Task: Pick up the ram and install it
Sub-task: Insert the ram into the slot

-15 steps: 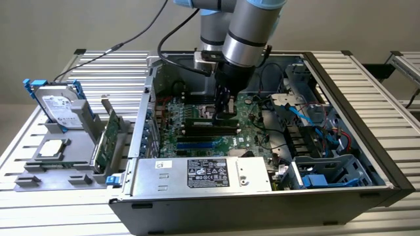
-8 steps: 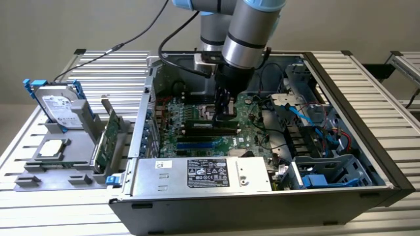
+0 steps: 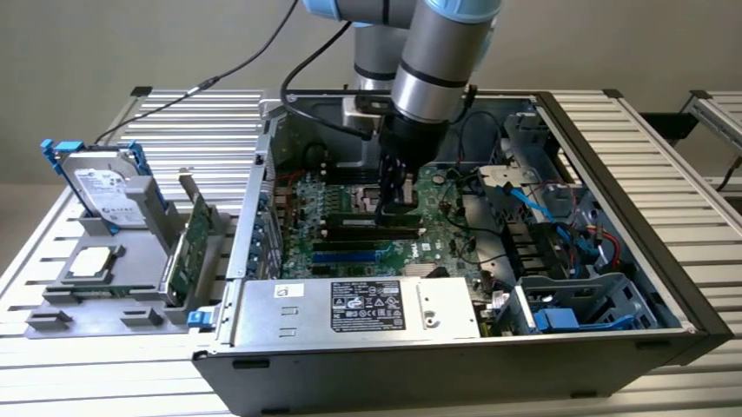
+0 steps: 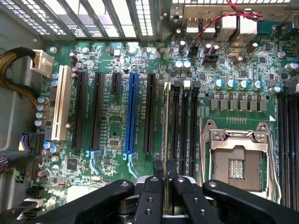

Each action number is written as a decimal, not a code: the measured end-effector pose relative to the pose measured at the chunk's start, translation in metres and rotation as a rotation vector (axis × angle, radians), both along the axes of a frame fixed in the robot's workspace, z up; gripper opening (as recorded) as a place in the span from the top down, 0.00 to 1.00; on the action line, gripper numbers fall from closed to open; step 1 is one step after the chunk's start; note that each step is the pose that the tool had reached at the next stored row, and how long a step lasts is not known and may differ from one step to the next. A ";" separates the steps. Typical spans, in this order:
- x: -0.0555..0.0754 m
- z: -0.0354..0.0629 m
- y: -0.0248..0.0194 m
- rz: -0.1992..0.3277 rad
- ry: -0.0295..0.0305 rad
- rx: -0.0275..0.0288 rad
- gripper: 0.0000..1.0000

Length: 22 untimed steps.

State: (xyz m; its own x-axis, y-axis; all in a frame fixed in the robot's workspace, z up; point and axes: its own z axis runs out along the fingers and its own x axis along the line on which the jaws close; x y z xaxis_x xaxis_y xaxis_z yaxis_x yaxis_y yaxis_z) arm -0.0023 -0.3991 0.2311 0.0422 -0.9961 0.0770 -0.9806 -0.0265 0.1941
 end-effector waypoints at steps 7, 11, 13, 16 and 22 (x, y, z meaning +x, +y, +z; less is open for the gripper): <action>-0.007 -0.0016 0.0008 0.003 -0.0170 -0.0022 0.86; -0.007 -0.0025 0.0032 0.010 -0.0230 -0.0049 0.86; -0.007 -0.0032 0.0039 0.013 -0.0258 -0.0062 0.86; -0.008 -0.0046 0.0044 0.016 -0.0283 -0.0101 0.86; -0.009 -0.0050 0.0046 0.018 -0.0286 -0.0175 0.86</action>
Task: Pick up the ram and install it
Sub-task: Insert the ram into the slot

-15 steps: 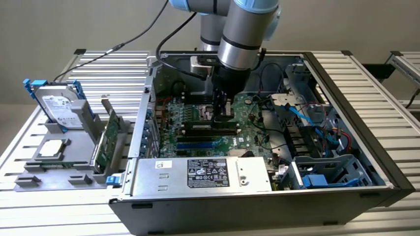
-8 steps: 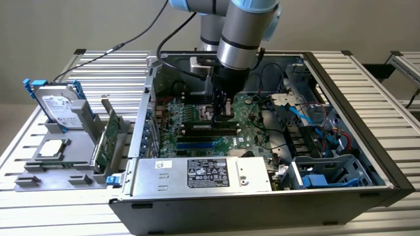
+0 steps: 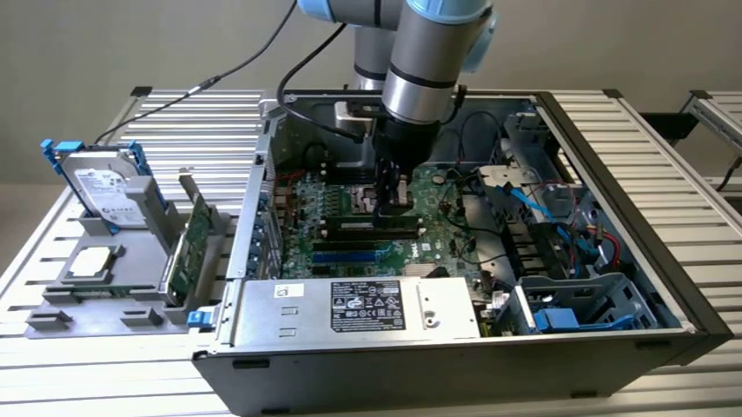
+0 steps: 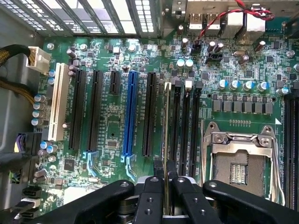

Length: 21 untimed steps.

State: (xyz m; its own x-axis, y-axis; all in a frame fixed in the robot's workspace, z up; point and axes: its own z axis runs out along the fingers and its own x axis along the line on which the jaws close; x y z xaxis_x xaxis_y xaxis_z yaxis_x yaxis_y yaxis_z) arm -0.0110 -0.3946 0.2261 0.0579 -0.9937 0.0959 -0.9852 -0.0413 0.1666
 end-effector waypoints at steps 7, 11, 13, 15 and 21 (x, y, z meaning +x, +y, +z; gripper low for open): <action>0.000 -0.0008 0.0011 0.001 -0.0047 -0.0102 0.86; 0.000 -0.0013 0.0018 0.002 -0.0101 -0.0168 0.86; -0.001 -0.0015 0.0020 0.002 -0.0112 -0.0204 0.86; -0.001 -0.0017 0.0023 0.002 -0.0116 -0.0222 0.86; -0.003 -0.0019 0.0044 0.002 -0.0119 -0.0233 0.86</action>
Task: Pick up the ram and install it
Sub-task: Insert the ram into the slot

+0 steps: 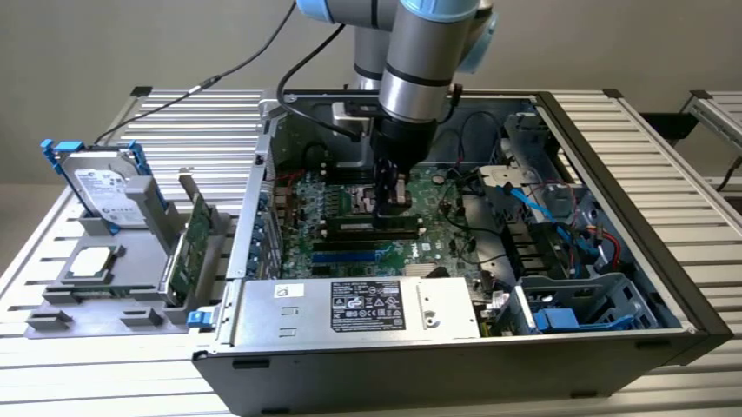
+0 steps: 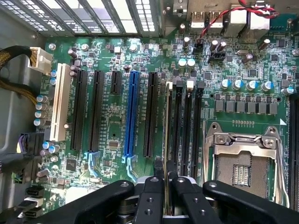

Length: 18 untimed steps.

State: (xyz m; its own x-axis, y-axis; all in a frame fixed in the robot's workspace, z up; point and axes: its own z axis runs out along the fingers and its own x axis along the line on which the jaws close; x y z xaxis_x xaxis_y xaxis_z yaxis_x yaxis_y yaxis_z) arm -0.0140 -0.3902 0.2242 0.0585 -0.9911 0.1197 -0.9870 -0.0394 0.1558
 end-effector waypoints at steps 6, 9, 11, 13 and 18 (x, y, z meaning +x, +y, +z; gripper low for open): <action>0.000 -0.0004 0.0025 0.000 -0.0014 -0.0002 0.86; 0.000 -0.0005 0.0031 0.000 -0.0027 -0.0009 0.86; 0.000 -0.0006 0.0033 0.000 -0.0041 -0.0019 0.86; 0.000 -0.0007 0.0035 0.000 -0.0055 -0.0037 0.86; 0.000 -0.0010 0.0036 0.000 -0.0088 -0.0105 0.86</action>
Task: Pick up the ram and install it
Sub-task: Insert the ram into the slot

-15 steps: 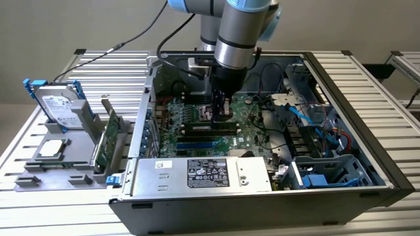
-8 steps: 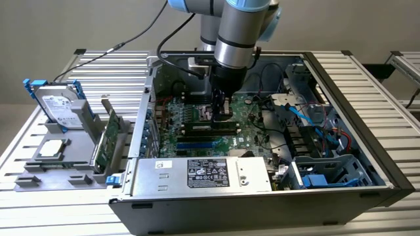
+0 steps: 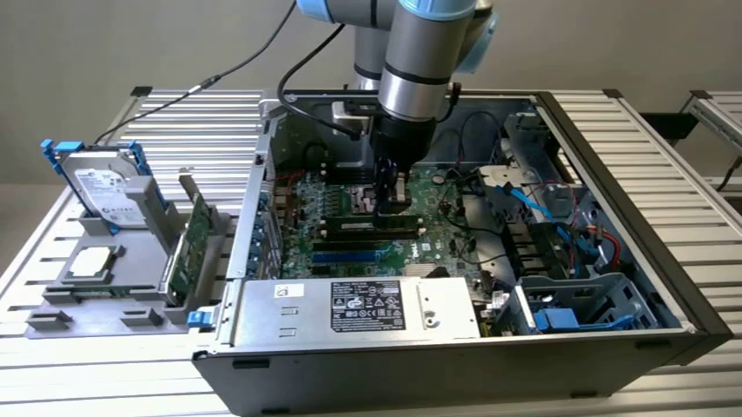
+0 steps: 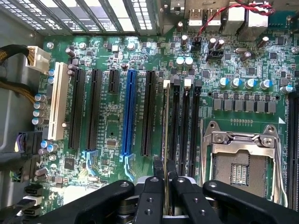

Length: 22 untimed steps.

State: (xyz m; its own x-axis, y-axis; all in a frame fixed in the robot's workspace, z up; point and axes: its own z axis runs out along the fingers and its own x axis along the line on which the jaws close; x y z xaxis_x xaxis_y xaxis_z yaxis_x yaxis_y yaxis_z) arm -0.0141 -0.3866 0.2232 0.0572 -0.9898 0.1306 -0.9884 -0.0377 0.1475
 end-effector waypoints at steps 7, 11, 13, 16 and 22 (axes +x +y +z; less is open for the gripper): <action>0.000 -0.0006 0.0002 0.000 -0.0029 -0.0101 0.86; 0.000 -0.0010 0.0005 0.000 -0.0047 -0.0163 0.86; 0.000 -0.0012 0.0009 0.000 -0.0053 -0.0183 0.86; 0.000 -0.0013 0.0017 0.000 -0.0054 -0.0196 0.86; 0.000 -0.0013 0.0024 -0.004 -0.0053 -0.0200 0.86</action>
